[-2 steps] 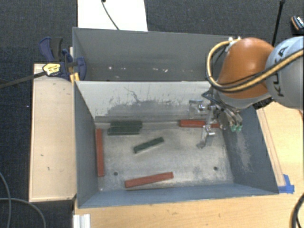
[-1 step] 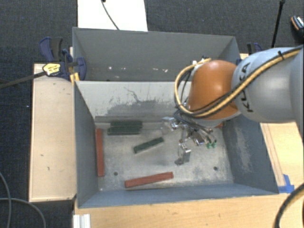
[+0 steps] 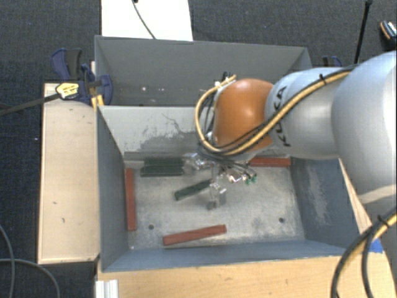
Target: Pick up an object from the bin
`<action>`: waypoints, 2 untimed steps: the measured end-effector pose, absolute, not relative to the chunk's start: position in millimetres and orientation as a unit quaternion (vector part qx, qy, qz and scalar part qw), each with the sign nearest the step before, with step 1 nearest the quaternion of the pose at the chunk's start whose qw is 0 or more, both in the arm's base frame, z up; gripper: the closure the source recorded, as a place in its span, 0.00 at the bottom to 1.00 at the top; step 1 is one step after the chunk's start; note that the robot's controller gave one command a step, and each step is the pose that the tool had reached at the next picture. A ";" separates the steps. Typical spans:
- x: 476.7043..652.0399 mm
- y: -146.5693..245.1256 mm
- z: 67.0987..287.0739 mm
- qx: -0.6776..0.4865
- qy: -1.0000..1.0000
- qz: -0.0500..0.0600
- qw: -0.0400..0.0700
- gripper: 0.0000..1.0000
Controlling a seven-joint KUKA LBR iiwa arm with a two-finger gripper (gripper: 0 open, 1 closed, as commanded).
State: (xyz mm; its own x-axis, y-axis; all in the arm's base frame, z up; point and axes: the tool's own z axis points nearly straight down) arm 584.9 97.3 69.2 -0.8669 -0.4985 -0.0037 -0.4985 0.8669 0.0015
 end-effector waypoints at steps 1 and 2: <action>585.7 95.8 70.9 -0.257 0.966 0.000 0.003 1.00; 586.0 91.5 70.9 -0.244 0.970 0.001 0.002 1.00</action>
Offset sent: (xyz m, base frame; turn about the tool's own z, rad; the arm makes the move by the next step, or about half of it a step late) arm 0.0000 0.0000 0.0000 0.0000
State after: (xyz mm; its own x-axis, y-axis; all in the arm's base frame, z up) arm 586.0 91.5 70.9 -0.8809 -0.4733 -0.0043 -0.4733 0.8809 0.0004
